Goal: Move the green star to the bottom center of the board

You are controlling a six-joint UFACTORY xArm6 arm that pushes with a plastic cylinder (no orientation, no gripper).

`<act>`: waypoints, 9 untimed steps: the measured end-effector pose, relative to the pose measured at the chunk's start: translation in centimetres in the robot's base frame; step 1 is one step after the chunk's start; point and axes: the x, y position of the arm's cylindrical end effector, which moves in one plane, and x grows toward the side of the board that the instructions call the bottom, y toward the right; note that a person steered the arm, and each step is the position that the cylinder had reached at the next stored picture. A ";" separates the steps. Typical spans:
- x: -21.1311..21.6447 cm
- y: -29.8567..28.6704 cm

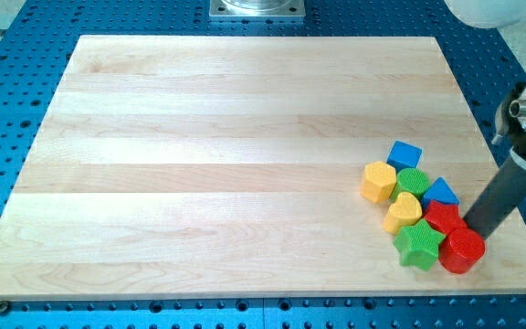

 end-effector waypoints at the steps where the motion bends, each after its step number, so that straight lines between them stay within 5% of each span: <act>1: 0.3 -6.2; 3: 0.3 -7.0; 6: 0.4 6.8; 9: 3.8 0.6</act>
